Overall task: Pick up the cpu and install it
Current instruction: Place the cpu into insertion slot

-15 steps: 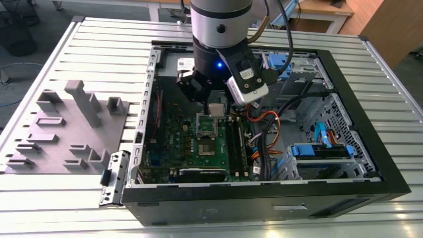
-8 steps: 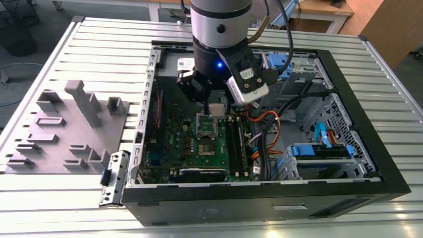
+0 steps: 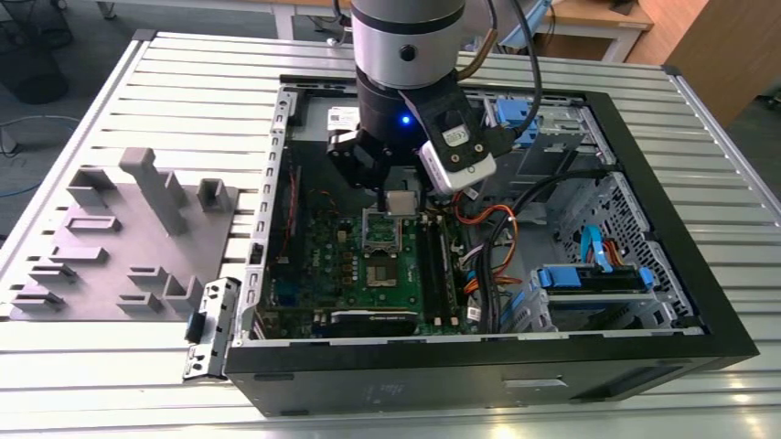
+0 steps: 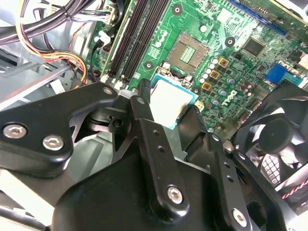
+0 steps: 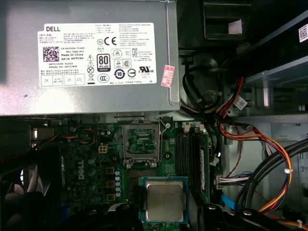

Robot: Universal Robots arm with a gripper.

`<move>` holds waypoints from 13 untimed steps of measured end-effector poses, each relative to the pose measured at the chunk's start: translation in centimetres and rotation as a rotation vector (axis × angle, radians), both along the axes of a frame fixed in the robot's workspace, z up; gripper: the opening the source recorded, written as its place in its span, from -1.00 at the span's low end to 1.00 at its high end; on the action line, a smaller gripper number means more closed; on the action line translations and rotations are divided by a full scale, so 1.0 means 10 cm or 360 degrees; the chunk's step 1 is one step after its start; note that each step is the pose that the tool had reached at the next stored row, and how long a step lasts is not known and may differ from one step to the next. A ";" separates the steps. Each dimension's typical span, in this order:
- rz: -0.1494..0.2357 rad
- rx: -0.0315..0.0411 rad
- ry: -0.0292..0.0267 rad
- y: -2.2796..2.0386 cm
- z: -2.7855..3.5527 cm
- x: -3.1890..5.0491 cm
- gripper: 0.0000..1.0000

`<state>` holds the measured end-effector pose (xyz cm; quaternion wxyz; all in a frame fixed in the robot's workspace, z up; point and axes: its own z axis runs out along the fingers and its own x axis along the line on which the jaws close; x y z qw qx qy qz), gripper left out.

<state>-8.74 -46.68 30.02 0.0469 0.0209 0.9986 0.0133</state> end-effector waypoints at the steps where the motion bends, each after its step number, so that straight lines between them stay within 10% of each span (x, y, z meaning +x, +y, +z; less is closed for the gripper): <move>1: 0.0000 0.0000 -0.00008 0.000 0.000 0.000 -0.06; 13: -0.0004 -0.0001 -0.00106 0.000 0.000 0.000 -0.06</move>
